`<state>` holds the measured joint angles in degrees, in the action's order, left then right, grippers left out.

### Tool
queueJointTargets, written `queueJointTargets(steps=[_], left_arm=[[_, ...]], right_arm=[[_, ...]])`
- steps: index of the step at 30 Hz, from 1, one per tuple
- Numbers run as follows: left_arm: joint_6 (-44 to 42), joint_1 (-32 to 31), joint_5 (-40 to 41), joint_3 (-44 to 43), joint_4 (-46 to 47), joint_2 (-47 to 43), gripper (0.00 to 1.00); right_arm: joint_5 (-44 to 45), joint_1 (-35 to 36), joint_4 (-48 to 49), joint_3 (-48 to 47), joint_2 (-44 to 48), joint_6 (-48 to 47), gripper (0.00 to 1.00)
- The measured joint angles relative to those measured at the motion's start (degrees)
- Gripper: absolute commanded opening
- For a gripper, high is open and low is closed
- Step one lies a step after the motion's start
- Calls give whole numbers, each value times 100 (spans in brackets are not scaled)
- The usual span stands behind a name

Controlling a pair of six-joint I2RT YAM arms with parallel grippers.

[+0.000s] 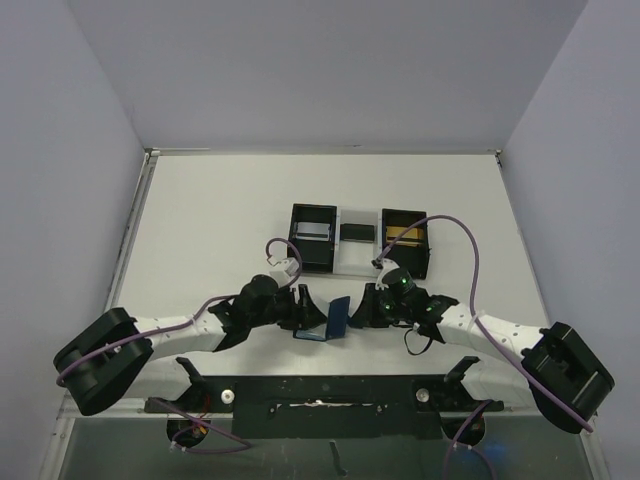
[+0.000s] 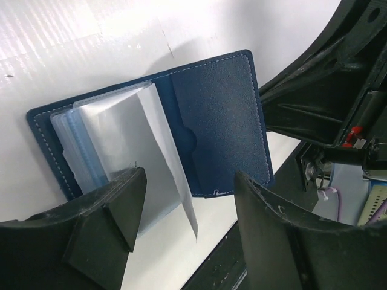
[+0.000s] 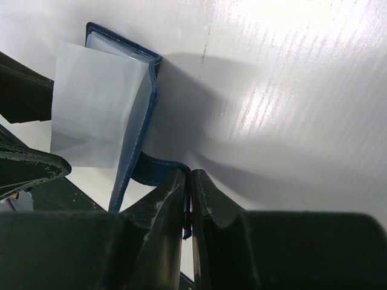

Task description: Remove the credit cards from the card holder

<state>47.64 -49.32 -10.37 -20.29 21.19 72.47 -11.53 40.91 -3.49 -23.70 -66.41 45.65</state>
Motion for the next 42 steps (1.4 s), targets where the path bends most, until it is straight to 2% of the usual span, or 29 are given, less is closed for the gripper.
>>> queueJointTargets(steps=[2,6,11,14,17,24,30,38,42], left_arm=[[37,0,-74,-33,94,149,58],[138,0,-225,-35,278,299,50],[177,0,-461,-72,505,354,35],[195,-2,-597,-125,682,369,27],[234,-2,-695,-151,850,426,26],[365,-68,-846,-151,1217,743,26],[518,-151,-938,-133,1668,1010,29],[597,-295,-940,22,1954,1274,31],[616,-326,-914,203,1971,1272,33]], right_arm=[[15,0,0,28,-7,2,12],[59,-7,-11,33,-17,22,20],[122,-11,-262,-22,50,26,36],[289,-11,-660,-249,302,26,42],[511,-11,-946,-540,636,44,47],[638,-11,-957,-920,1005,197,44],[400,-11,-721,-981,551,376,37],[35,-4,-299,-1235,-188,494,22],[-68,4,-219,-1237,-485,581,19]])
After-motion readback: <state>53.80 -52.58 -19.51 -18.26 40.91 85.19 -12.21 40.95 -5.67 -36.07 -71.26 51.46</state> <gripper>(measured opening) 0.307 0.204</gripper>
